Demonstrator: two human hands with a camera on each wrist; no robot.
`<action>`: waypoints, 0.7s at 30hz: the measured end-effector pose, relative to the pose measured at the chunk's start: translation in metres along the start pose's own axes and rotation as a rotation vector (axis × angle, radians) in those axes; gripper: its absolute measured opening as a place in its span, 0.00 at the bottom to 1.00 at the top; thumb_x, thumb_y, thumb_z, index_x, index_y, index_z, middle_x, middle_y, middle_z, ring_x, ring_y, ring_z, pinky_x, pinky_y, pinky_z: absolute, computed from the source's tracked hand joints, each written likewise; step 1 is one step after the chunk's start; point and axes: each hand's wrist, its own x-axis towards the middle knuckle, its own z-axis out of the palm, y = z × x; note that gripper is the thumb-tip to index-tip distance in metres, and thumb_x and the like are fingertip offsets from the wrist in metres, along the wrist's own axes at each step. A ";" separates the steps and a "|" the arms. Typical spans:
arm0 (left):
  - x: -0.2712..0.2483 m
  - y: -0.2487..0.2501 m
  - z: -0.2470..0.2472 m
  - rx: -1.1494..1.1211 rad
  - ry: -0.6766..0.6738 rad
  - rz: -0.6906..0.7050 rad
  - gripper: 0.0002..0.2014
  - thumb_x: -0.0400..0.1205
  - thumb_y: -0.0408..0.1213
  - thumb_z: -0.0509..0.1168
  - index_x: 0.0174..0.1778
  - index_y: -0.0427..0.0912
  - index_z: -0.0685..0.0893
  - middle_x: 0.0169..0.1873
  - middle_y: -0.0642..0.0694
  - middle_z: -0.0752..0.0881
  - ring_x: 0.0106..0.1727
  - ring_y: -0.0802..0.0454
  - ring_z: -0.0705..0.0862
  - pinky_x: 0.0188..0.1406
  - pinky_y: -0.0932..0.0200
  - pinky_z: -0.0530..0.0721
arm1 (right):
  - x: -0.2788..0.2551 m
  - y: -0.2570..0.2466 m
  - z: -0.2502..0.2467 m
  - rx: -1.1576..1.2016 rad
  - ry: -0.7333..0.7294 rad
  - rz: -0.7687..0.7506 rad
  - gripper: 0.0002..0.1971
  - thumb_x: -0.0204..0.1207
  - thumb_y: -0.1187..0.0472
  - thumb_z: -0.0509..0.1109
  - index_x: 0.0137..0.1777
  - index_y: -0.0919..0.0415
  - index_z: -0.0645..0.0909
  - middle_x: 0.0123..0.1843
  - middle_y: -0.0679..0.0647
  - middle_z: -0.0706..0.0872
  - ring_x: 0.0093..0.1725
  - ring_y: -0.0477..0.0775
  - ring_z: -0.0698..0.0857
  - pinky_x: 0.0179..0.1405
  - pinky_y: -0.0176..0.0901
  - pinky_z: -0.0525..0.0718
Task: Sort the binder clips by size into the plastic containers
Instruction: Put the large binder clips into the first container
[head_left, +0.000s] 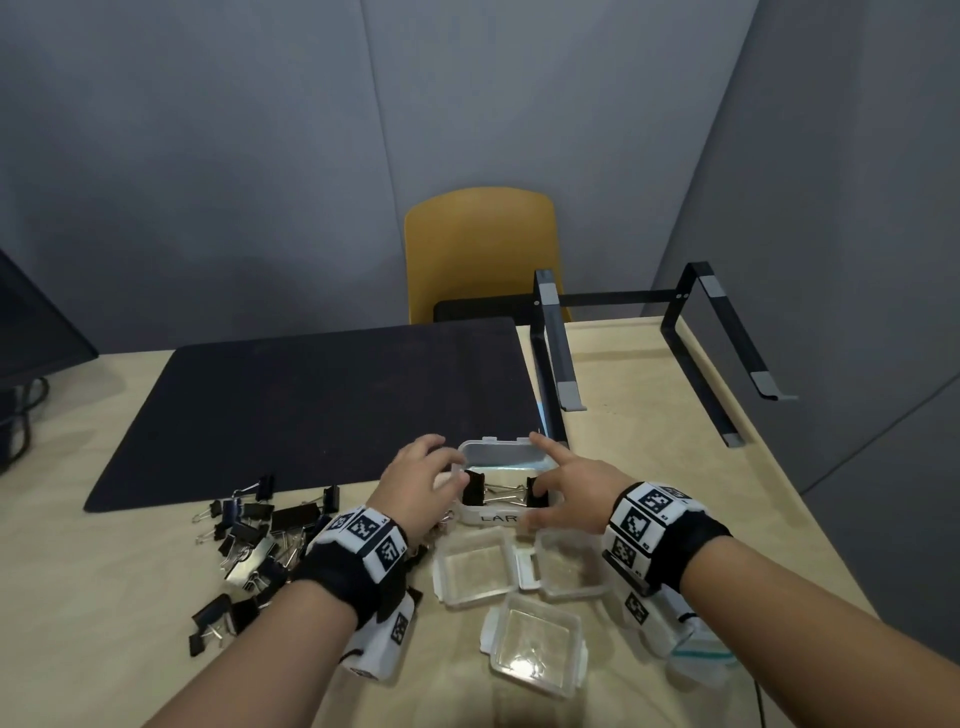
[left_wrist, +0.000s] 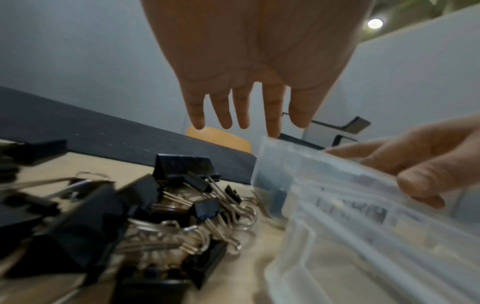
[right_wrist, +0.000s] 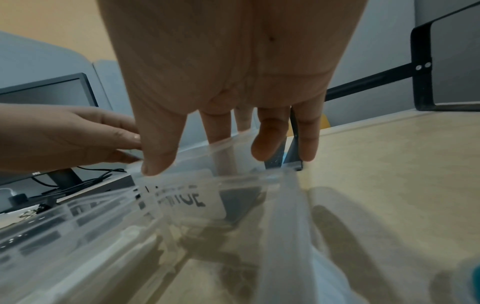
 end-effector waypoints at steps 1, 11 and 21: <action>-0.004 -0.006 -0.004 -0.021 0.028 -0.006 0.15 0.83 0.47 0.61 0.65 0.52 0.80 0.73 0.53 0.69 0.77 0.52 0.63 0.77 0.52 0.63 | 0.000 -0.001 -0.001 -0.002 0.000 -0.004 0.24 0.70 0.33 0.67 0.58 0.46 0.83 0.83 0.35 0.38 0.63 0.48 0.81 0.60 0.47 0.81; -0.028 -0.073 -0.032 -0.063 0.045 -0.167 0.17 0.80 0.38 0.66 0.66 0.48 0.79 0.66 0.49 0.77 0.68 0.50 0.75 0.69 0.54 0.73 | -0.005 -0.034 -0.019 0.015 0.153 -0.001 0.25 0.77 0.42 0.63 0.72 0.50 0.73 0.81 0.46 0.63 0.69 0.51 0.78 0.64 0.45 0.77; -0.045 -0.112 -0.047 0.031 -0.015 -0.150 0.19 0.78 0.37 0.68 0.65 0.50 0.79 0.65 0.49 0.78 0.65 0.52 0.77 0.65 0.58 0.76 | 0.022 -0.118 -0.010 0.066 0.161 -0.097 0.16 0.77 0.56 0.66 0.65 0.53 0.78 0.62 0.52 0.80 0.59 0.54 0.81 0.58 0.46 0.80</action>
